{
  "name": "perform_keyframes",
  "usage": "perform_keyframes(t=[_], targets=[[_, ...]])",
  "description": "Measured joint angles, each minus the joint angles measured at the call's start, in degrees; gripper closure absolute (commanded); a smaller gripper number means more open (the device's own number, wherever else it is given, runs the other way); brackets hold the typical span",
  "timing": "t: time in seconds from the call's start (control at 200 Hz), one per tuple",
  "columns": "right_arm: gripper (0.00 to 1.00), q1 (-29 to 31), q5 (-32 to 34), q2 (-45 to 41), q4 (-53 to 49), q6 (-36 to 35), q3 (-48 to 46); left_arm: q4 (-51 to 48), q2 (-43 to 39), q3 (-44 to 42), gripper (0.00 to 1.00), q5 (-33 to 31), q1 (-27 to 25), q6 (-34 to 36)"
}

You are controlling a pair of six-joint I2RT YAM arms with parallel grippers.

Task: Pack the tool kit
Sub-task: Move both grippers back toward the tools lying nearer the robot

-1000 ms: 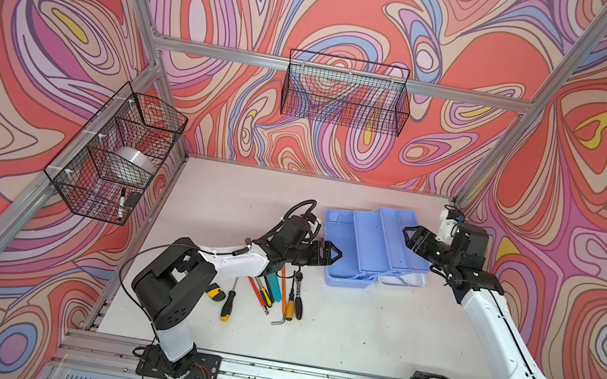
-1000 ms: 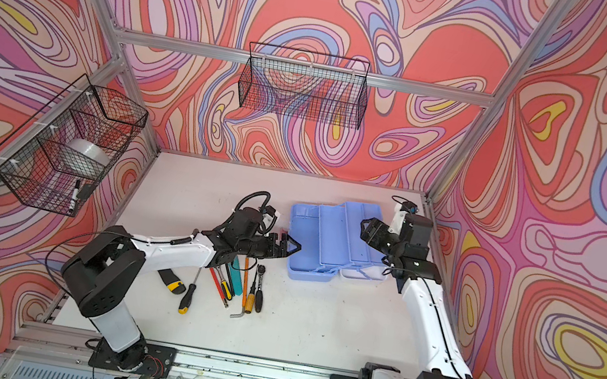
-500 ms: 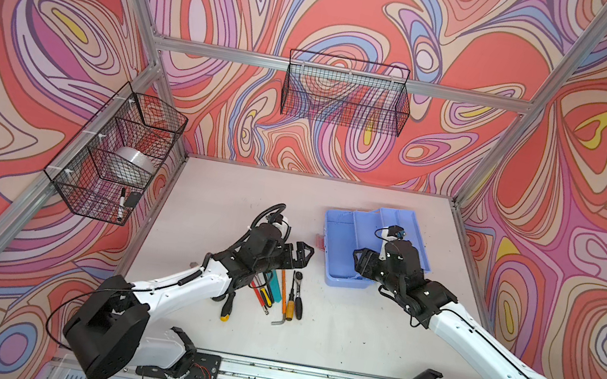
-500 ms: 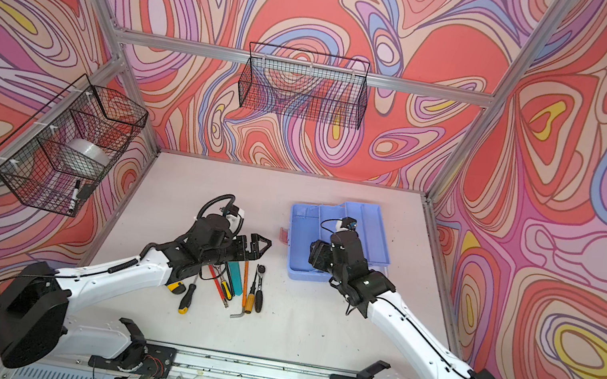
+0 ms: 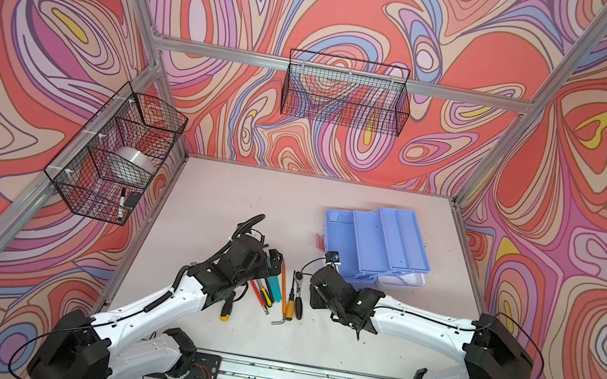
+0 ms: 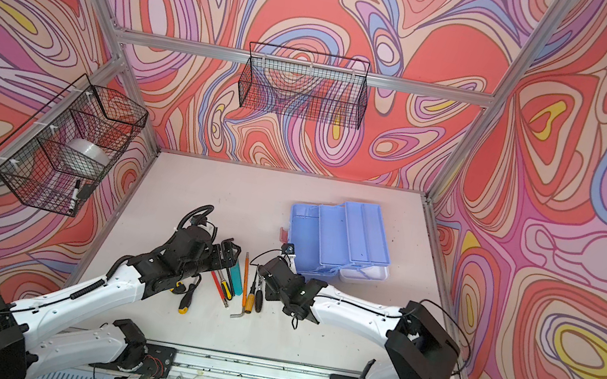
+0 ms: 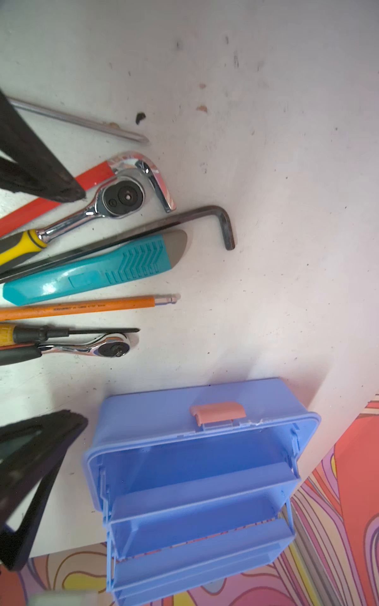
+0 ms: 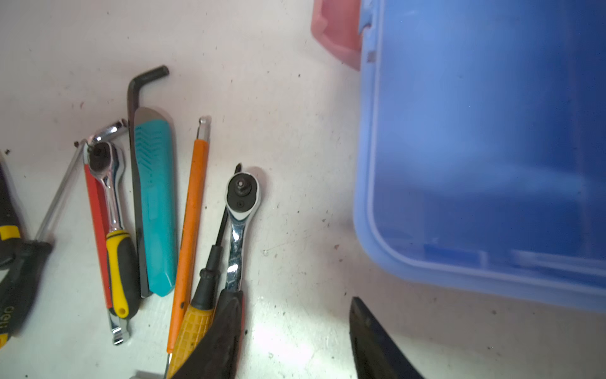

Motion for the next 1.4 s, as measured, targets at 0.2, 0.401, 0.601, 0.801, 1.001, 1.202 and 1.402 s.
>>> perform_keyframes(t=[0.2,0.401,0.601,0.801,1.001,1.202,1.402], targets=[[0.48,1.81,-1.51,5.27,1.66,0.66,2.69,-3.96,-4.76,-2.45,0.0,-3.54,1.14,-1.05],[0.54,1.81,-2.86,10.45,2.99,0.59,5.46,-7.21,-5.99,-2.67,0.0,-4.83,2.51,-1.44],[0.66,1.81,-3.21,14.25,2.8,-0.02,7.89,-8.09,-5.99,-2.67,0.0,-5.07,2.64,-1.49],[0.68,1.62,-2.73,16.0,2.67,-0.31,8.7,-8.22,-5.99,-2.67,0.0,-5.03,2.64,-1.44],[0.71,0.24,-3.23,17.86,2.71,-0.5,9.79,-8.41,-5.99,-2.67,0.0,-5.05,2.64,-1.42],[0.8,-1.4,-3.52,18.58,2.75,-1.55,10.49,-8.46,-6.05,-2.67,0.0,-5.05,2.64,-1.4],[0.82,-4.17,-3.28,18.45,3.56,-3.39,9.92,-8.41,-6.4,-3.96,0.0,-5.07,2.64,-1.38]])
